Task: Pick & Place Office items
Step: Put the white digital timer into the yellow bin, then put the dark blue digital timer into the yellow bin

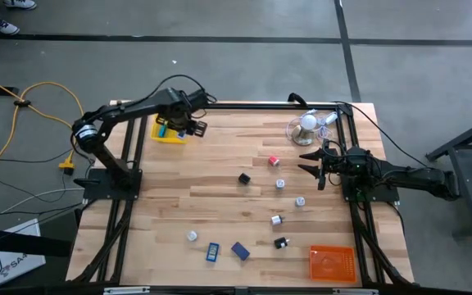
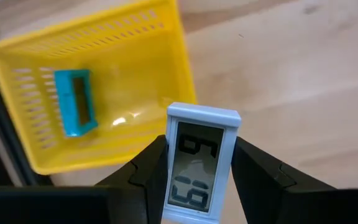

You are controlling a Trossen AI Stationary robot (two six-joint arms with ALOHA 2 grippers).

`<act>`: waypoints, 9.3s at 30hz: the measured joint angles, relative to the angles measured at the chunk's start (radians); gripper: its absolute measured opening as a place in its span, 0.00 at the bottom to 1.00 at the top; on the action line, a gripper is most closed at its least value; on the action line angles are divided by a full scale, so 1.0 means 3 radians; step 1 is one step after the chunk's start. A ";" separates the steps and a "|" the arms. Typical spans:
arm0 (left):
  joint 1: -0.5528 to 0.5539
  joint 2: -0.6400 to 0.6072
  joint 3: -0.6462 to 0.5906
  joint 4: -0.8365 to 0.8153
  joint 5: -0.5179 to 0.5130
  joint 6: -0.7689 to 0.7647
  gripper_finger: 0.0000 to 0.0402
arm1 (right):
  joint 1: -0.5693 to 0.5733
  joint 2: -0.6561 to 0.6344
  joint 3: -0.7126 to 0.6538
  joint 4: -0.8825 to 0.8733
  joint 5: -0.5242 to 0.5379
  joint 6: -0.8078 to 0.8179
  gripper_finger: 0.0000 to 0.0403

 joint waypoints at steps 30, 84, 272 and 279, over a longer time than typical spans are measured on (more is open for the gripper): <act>0.0701 -0.0102 -0.0169 0.0043 -0.0241 -0.0501 0.36 | 0.0000 0.0000 0.0000 0.0003 0.0000 0.0000 0.39; 0.0723 -0.0098 -0.1191 0.1367 -0.0079 -0.0239 0.36 | 0.0000 0.0000 -0.0001 0.0004 0.0000 0.0000 0.39; -0.3320 0.0430 -0.0390 0.2789 0.0441 0.2270 0.55 | 0.0000 0.0000 -0.0001 -0.0004 -0.0001 0.0001 0.39; -0.3487 0.0651 -0.0390 0.2918 0.0293 0.2350 0.55 | 0.0000 0.0000 -0.0001 -0.0004 -0.0001 0.0001 0.39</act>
